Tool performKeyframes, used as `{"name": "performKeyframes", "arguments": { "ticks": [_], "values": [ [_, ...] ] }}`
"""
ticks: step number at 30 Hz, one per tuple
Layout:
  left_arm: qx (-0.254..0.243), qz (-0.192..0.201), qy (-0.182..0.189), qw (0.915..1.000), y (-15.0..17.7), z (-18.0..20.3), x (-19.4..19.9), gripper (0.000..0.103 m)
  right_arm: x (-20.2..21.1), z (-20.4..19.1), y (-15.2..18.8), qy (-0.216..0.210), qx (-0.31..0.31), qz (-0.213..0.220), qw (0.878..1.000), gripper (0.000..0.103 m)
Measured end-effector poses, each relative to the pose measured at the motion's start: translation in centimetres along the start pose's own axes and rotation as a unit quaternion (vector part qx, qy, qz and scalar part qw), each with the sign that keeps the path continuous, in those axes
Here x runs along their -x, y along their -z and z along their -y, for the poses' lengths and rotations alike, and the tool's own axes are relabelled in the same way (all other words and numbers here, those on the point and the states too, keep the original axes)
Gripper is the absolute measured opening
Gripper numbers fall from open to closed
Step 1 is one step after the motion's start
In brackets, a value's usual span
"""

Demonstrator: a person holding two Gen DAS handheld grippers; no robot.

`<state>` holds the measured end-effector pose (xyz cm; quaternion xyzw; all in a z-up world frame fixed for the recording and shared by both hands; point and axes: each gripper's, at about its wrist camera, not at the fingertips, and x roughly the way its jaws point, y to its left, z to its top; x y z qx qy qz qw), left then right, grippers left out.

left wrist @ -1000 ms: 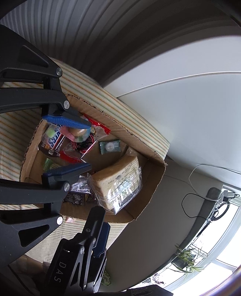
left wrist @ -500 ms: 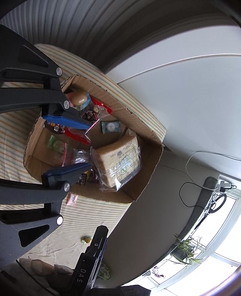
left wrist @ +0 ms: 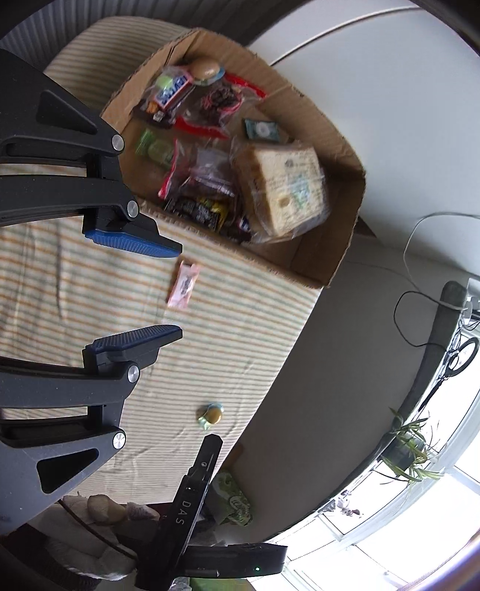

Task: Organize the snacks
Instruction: 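Withdraw both tools toward the yellow ball candy and pink wrapped candy, then grasp the yellow ball candy with the right tool while the left tool grasps the pink wrapped candy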

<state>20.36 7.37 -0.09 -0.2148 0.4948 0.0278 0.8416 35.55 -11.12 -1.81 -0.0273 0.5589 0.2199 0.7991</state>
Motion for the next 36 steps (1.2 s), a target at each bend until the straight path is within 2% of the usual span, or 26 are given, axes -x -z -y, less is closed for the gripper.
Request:
{"name": "performKeyframes", "arguments": {
  "ticks": [6,10,11,13,15,18,22,24,25,32,36],
  "values": [
    [0.014,-0.025,0.001,0.9996,1.2,1.8,-3.3,0.036,-2.4,2.2,-0.3,0.006,-0.003,-0.009,1.000,0.055],
    [0.035,-0.031,-0.008,0.9989,1.7,2.0,-4.9,0.036,-3.2,2.6,-1.1,0.004,0.017,-0.004,1.000,0.055],
    [0.043,-0.032,-0.010,0.9985,1.8,1.8,-5.3,0.036,-3.5,2.6,-1.3,0.005,0.022,-0.004,1.000,0.053],
    [0.060,-0.028,-0.015,0.9977,1.9,1.5,-5.9,0.036,-4.2,2.5,-1.6,0.006,0.033,-0.009,0.999,0.040],
    [0.079,-0.023,-0.018,0.9964,2.0,1.1,-6.3,0.036,-4.9,2.4,-1.7,-0.001,0.042,-0.015,0.999,0.036],
    [0.096,-0.016,-0.028,0.9949,2.1,0.7,-6.9,0.036,-5.6,2.3,-1.5,-0.002,0.055,-0.018,0.998,0.036],
    [0.098,-0.013,-0.038,0.9944,1.8,0.8,-7.7,0.037,-6.1,2.3,-1.2,0.000,0.059,-0.020,0.998,0.036],
    [0.100,-0.007,-0.046,0.9939,1.6,0.6,-7.8,0.046,-6.1,2.4,-1.1,-0.001,0.059,-0.019,0.998,0.036],
    [0.103,-0.007,-0.049,0.9935,1.5,0.5,-8.1,0.047,-6.2,2.5,-1.1,-0.001,0.058,-0.019,0.998,0.036],
    [0.091,0.007,-0.066,0.9936,0.0,1.5,-9.3,0.047,-6.4,2.6,-1.1,-0.002,0.056,-0.018,0.998,0.036],
    [0.074,0.013,-0.062,0.9953,-0.9,2.5,-9.9,0.047,-6.5,2.7,-0.9,-0.006,0.054,-0.019,0.998,0.036]
  ]
}}
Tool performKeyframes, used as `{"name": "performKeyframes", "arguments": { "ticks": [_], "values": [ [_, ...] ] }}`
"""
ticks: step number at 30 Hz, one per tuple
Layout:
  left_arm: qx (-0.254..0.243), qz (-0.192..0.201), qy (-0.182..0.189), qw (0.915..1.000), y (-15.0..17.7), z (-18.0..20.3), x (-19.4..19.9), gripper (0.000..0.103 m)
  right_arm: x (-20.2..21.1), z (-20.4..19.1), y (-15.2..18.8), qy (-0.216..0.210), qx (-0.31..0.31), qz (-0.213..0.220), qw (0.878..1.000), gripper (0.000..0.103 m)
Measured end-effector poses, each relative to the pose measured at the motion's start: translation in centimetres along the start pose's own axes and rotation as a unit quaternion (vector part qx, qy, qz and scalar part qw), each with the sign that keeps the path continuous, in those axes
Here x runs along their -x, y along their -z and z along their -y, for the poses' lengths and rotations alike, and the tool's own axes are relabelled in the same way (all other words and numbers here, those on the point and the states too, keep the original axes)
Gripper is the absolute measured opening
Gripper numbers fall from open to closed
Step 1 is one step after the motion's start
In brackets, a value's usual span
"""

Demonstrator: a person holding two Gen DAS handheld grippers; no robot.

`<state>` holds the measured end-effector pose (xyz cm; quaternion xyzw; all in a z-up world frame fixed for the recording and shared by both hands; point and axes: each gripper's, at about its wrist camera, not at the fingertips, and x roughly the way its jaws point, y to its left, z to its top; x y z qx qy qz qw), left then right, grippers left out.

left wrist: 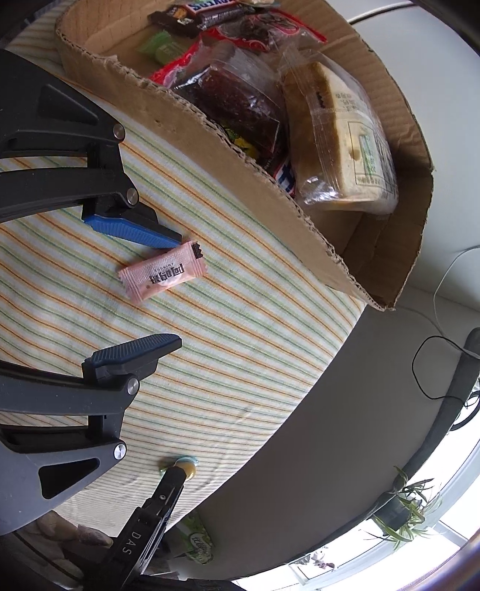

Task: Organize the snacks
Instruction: 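Grasp the yellow ball candy with the right tool while the left tool grasps the pink wrapped candy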

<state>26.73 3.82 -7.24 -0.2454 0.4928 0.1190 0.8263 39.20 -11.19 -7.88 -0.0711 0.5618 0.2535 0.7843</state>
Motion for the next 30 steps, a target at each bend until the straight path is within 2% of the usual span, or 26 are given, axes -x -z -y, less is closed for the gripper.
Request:
{"name": "performKeyframes", "arguments": {
  "ticks": [5,8,12,18,23,30],
  "values": [
    [-0.055,-0.002,0.002,0.9985,0.2,1.7,-0.4,0.046,-0.2,0.1,0.2,-0.001,-0.002,-0.001,1.000,0.035],
    [-0.077,-0.001,-0.013,0.9969,0.5,2.1,-0.3,0.036,-0.2,0.2,0.2,0.000,-0.006,0.001,1.000,0.034],
    [-0.081,-0.002,-0.023,0.9965,0.8,1.7,-0.2,0.022,-0.6,0.1,-0.1,0.008,-0.006,-0.003,1.000,0.031],
    [-0.085,-0.001,-0.021,0.9962,1.3,1.1,0.3,0.013,-1.2,0.2,-0.8,0.021,-0.018,-0.006,1.000,0.031],
    [-0.091,0.000,-0.018,0.9957,1.3,1.1,0.4,0.012,-1.8,-0.3,-1.5,0.034,-0.004,-0.004,0.999,0.030],
    [-0.086,-0.001,-0.009,0.9962,1.6,-0.2,0.9,0.009,-2.1,-0.6,-1.6,0.026,0.005,-0.001,1.000,0.028]
  ]
}}
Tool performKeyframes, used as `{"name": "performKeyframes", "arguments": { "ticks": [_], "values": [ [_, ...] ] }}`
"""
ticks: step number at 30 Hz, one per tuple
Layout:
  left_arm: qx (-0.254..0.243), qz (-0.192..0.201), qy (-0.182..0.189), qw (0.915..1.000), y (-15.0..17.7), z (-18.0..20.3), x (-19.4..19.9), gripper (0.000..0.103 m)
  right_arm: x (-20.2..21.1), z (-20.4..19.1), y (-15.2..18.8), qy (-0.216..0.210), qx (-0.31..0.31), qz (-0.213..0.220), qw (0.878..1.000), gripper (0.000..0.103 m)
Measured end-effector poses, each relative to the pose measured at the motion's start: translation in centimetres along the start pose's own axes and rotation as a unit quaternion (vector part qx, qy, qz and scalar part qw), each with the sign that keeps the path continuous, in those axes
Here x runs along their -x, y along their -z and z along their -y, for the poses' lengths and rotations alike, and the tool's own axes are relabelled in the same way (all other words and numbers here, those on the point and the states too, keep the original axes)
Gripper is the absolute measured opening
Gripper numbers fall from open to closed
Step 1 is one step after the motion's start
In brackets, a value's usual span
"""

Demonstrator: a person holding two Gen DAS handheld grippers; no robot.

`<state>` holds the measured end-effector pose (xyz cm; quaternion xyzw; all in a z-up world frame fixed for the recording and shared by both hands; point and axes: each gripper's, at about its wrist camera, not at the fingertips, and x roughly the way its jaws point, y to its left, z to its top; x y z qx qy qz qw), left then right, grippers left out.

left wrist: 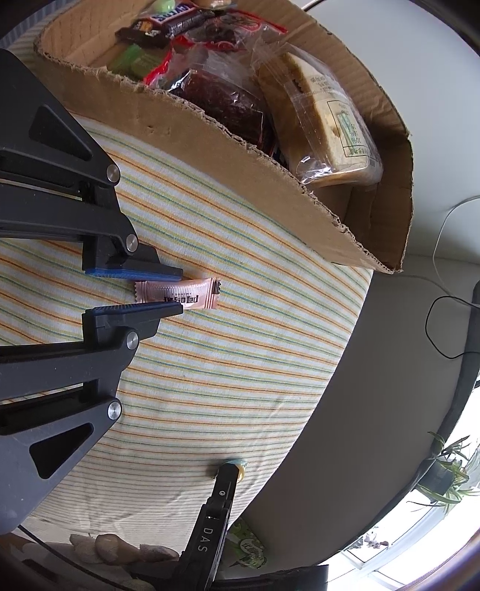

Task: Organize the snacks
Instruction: 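Grasp the yellow ball candy with the right tool while the left tool grasps the pink wrapped candy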

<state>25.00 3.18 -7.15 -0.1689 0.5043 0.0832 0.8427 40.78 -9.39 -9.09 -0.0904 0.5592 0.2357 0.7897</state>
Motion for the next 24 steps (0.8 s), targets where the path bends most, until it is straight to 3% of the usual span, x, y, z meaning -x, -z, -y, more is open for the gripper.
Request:
{"name": "performKeyframes", "arguments": {
  "ticks": [5,8,11,13,17,24],
  "values": [
    [0.002,-0.005,0.007,1.0000,0.0,-1.0,0.5,0.010,-0.2,-0.1,-0.4,0.006,0.009,-0.014,1.000,0.029],
    [0.004,-0.009,0.017,0.9998,-0.5,-1.1,0.2,0.017,-0.5,-0.7,-0.7,0.013,0.021,-0.013,1.000,0.030],
    [-0.027,0.004,0.001,0.9996,-0.4,-0.4,0.2,0.017,-0.7,-1.1,-0.7,0.018,0.029,-0.011,0.999,0.029],
    [-0.041,0.011,-0.004,0.9991,-0.1,-0.3,0.3,0.015,-0.8,-1.3,-0.7,0.020,0.032,-0.008,0.999,0.028],
    [-0.016,0.008,0.007,0.9998,-0.2,-1.3,0.7,0.006,-0.7,-1.7,-0.3,0.015,0.029,-0.003,0.999,0.028],
    [0.008,0.013,0.029,0.9995,-0.3,-2.5,1.5,0.005,0.1,-1.9,0.7,0.013,0.036,0.010,0.999,0.028]
  ]
}}
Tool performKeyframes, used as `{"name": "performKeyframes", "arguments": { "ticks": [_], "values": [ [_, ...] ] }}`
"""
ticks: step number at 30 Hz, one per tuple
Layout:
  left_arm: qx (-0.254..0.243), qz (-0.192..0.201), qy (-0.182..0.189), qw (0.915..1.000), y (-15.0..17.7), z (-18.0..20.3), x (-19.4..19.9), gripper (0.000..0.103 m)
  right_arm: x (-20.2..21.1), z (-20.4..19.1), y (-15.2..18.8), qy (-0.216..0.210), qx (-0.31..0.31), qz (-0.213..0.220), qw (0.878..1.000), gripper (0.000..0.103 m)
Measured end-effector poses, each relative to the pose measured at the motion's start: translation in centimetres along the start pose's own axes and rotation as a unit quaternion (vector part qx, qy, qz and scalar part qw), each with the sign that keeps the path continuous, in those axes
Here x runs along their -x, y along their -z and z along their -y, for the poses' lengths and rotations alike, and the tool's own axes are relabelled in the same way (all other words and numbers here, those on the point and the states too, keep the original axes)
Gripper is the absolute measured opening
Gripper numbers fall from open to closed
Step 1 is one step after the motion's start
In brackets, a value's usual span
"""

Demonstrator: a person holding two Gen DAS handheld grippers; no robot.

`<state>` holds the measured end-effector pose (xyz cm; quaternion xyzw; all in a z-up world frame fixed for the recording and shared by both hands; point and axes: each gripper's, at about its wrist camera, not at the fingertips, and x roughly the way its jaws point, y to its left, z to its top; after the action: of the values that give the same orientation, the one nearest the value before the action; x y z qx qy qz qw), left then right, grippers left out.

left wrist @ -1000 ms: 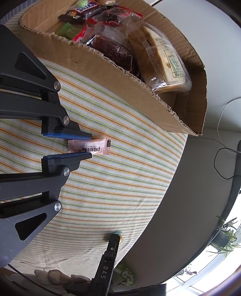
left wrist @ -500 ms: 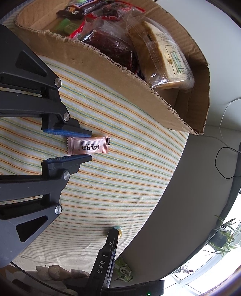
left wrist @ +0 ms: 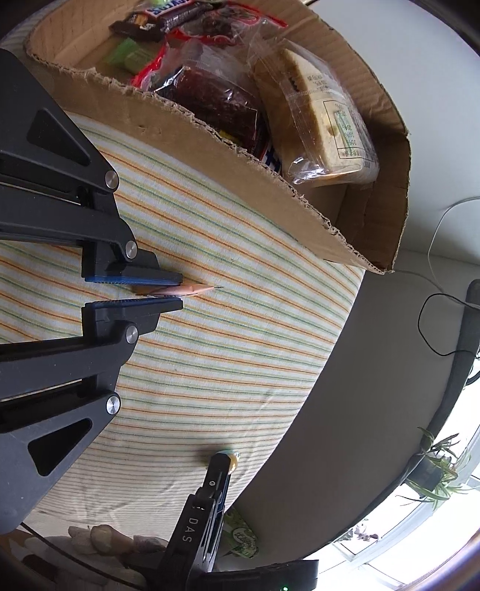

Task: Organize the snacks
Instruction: 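Carry the yellow candy with the right tool while the left tool carries the pink candy to the box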

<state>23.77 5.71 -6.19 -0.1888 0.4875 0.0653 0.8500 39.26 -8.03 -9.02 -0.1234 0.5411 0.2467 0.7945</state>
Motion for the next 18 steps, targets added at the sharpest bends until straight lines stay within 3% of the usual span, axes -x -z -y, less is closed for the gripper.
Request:
{"name": "performKeyframes", "arguments": {
  "ticks": [6,18],
  "values": [
    [-0.022,-0.006,-0.009,0.9997,0.2,1.5,-1.2,0.004,-0.1,0.0,0.1,-0.002,-0.002,-0.009,1.000,0.028],
    [0.010,0.011,0.007,0.9999,-1.6,0.5,-1.6,0.004,0.2,-0.8,0.7,0.001,0.002,-0.004,1.000,0.028]
  ]
}}
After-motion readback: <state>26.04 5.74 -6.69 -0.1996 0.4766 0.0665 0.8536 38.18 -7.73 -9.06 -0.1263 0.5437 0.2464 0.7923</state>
